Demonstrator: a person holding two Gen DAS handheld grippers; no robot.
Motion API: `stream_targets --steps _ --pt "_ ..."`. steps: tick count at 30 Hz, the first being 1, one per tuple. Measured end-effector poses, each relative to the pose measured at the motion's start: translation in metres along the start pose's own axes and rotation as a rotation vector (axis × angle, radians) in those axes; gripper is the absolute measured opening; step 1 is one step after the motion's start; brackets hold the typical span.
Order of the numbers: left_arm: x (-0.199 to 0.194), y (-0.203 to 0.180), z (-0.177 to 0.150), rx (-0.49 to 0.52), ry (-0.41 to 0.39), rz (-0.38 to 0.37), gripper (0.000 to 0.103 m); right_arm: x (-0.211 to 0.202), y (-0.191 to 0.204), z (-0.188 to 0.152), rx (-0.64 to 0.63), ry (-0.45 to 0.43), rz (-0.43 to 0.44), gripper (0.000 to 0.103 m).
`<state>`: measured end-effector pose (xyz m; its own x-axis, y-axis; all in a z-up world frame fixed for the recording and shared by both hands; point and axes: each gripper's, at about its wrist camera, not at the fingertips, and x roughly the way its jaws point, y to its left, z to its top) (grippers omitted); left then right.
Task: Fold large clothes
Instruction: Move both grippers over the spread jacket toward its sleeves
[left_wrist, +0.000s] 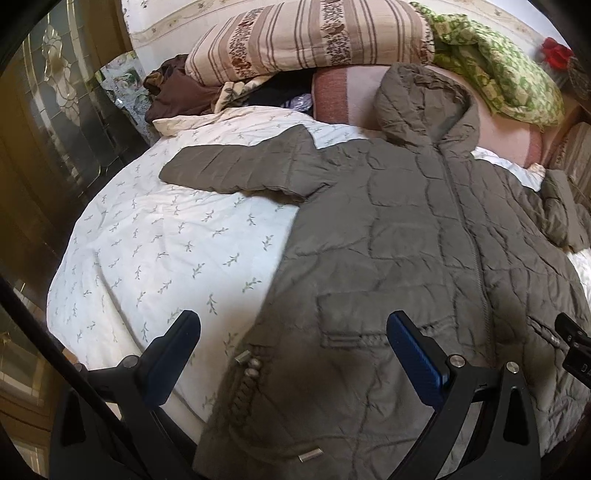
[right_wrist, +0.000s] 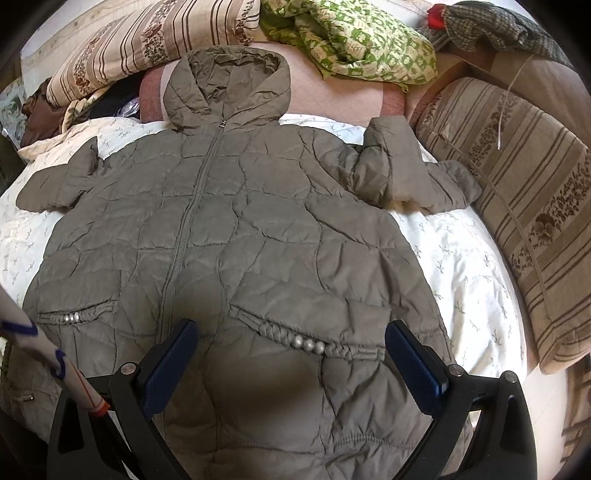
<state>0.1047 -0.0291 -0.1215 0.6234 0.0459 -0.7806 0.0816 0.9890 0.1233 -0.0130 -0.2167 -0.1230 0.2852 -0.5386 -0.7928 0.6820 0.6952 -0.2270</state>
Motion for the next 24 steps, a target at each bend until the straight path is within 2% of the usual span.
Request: stream_targets --steps 9,13,24 --pt "0.028 0.017 0.019 -0.034 0.006 0.042 0.101 0.024 0.015 0.020 -0.041 0.015 -0.013 0.103" --pt "0.038 0.028 0.034 -0.051 -0.014 0.075 0.101 0.034 0.022 0.029 -0.059 0.015 -0.019 0.103" --pt "0.082 0.088 0.084 -0.175 -0.042 0.127 0.101 0.057 0.039 0.048 -0.091 0.019 -0.032 0.103"
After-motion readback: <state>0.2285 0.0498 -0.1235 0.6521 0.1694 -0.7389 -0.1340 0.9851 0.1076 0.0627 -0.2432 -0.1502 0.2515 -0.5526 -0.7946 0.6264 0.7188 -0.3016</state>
